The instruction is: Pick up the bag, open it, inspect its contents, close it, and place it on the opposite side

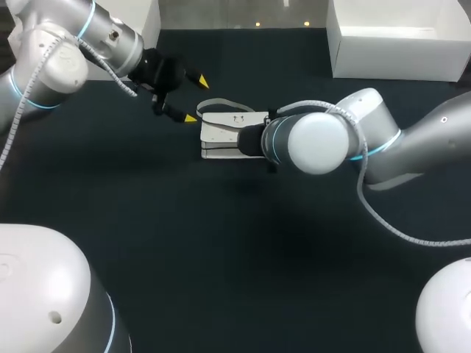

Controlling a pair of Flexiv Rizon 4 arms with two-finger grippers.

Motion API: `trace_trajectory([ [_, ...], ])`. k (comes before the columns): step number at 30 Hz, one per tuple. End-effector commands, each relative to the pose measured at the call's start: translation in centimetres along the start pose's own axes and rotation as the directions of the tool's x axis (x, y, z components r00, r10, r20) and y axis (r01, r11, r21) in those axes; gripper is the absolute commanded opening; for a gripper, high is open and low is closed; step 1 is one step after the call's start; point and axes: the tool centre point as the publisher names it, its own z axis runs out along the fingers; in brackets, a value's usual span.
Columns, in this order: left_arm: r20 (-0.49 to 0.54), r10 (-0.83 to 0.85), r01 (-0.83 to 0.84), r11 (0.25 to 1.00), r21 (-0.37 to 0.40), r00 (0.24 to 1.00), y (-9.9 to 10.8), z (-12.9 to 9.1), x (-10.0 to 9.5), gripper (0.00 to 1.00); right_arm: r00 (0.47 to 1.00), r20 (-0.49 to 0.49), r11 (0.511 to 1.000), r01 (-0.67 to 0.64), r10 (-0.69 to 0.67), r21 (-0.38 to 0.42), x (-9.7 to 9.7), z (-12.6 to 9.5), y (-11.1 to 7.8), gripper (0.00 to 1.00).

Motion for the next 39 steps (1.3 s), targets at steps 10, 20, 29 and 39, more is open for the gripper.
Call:
trace_trajectory([
  [10,0.018,0.008,-0.009,1.0,0.011,1.0,-0.2,1.6,0.5,1.0,0.994,0.101,0.998,-0.055,0.052,0.033,0.8,-0.4,0.5,0.0],
  [20,-0.01,0.056,-0.055,0.996,0.065,0.998,-0.3,4.2,1.2,1.0,0.994,0.101,0.998,-0.055,0.052,0.033,0.8,-0.4,0.5,0.0],
  [29,0.004,0.089,-0.089,0.994,0.069,0.996,0.0,6.0,2.1,0.73,0.994,0.101,0.998,-0.055,0.052,0.033,0.8,-0.4,0.5,0.0],
  [39,-0.024,0.074,-0.072,0.995,0.064,0.997,0.5,7.7,1.8,0.6,0.994,0.101,0.998,-0.055,0.052,0.033,0.8,-0.4,0.5,0.0],
])
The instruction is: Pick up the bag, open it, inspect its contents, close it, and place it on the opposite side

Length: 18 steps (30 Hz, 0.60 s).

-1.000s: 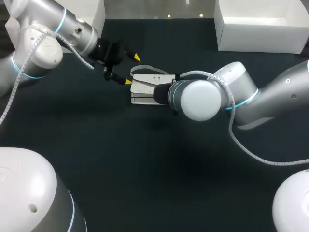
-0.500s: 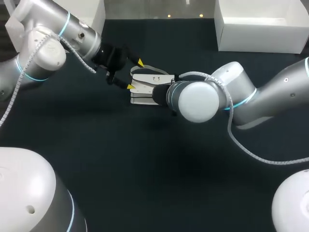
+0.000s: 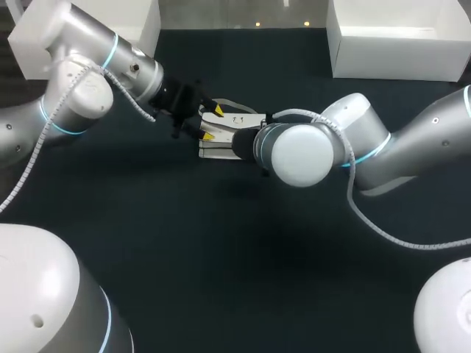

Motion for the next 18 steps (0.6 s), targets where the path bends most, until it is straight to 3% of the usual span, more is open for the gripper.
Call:
trace_trajectory([
  [1,-0.007,-0.004,0.004,1.0,0.01,1.0,0.6,0.8,-0.7,0.53,0.998,0.064,1.0,-0.001,0.002,-0.01,0.4,0.2,-0.1,0.0],
  [12,-0.035,-0.031,0.031,0.999,-0.006,0.999,1.7,2.0,-1.3,0.45,0.998,0.064,1.0,-0.001,0.002,-0.01,0.4,0.2,-0.1,0.0],
  [13,-0.034,-0.034,0.034,0.999,-0.005,0.999,1.7,2.0,-1.4,0.4,0.998,0.064,1.0,-0.001,0.002,-0.01,0.4,0.2,-0.1,0.0],
  [17,-0.028,-0.038,0.038,0.999,-0.004,0.999,1.8,1.9,-1.7,0.0,0.998,0.064,1.0,-0.001,0.002,-0.01,0.4,0.2,-0.1,0.0],
  [18,-0.027,-0.04,0.04,0.999,-0.005,0.999,1.9,2.0,-1.8,0.0,0.998,0.064,1.0,-0.001,0.002,-0.01,0.4,0.2,-0.1,0.0],
])
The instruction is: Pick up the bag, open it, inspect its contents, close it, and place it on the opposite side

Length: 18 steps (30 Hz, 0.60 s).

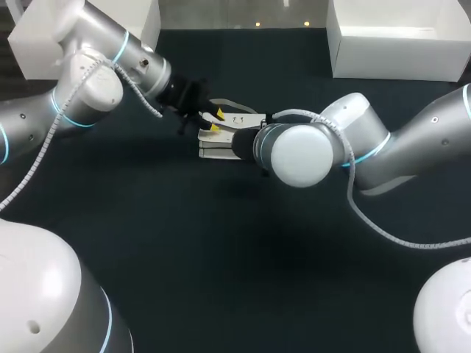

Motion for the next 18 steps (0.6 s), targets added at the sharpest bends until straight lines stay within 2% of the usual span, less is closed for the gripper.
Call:
trace_trajectory([
  [1,-0.002,-0.004,0.004,1.0,0.003,1.0,0.4,0.3,-0.5,0.0,0.998,0.063,1.0,-0.001,0.002,-0.011,0.4,0.2,-0.1,0.0],
  [8,-0.008,-0.036,0.036,0.999,0.013,0.999,0.7,0.4,-1.3,0.0,0.998,0.063,1.0,-0.001,0.002,-0.011,0.4,0.2,-0.1,0.0],
  [18,-0.052,-0.142,0.144,0.989,0.02,0.988,0.9,-0.8,-4.2,0.0,0.998,0.063,1.0,-0.001,0.002,-0.011,0.4,0.2,-0.1,0.0],
])
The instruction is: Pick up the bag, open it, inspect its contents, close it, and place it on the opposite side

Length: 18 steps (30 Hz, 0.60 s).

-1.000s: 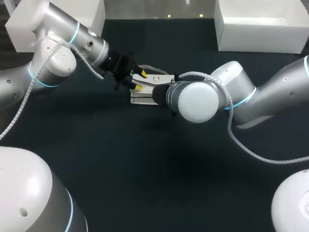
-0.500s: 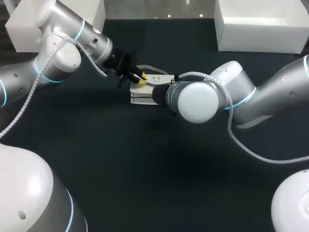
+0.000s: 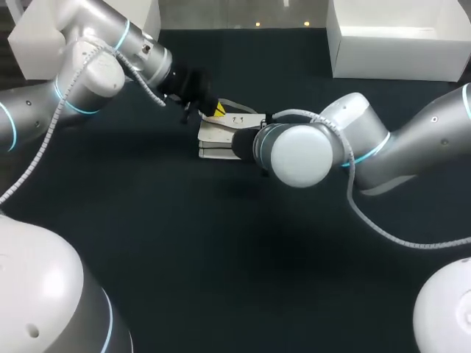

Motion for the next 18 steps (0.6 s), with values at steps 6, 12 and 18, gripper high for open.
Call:
trace_trajectory([
  [6,-0.057,-0.042,0.043,0.999,0.014,0.997,0.1,-0.8,-2.7,0.0,0.998,0.062,1.0,-0.001,0.002,-0.012,0.4,0.2,-0.2,0.0],
  [12,-0.06,-0.048,0.05,0.998,0.027,0.997,0.2,-1.0,-3.0,0.0,0.998,0.062,1.0,-0.001,0.002,-0.012,0.4,0.2,-0.2,0.0],
  [18,0.051,0.014,-0.014,1.0,-0.017,0.999,-0.1,-1.5,-1.8,0.47,0.998,0.062,1.0,-0.001,0.002,-0.012,0.4,0.2,-0.2,0.0],
])
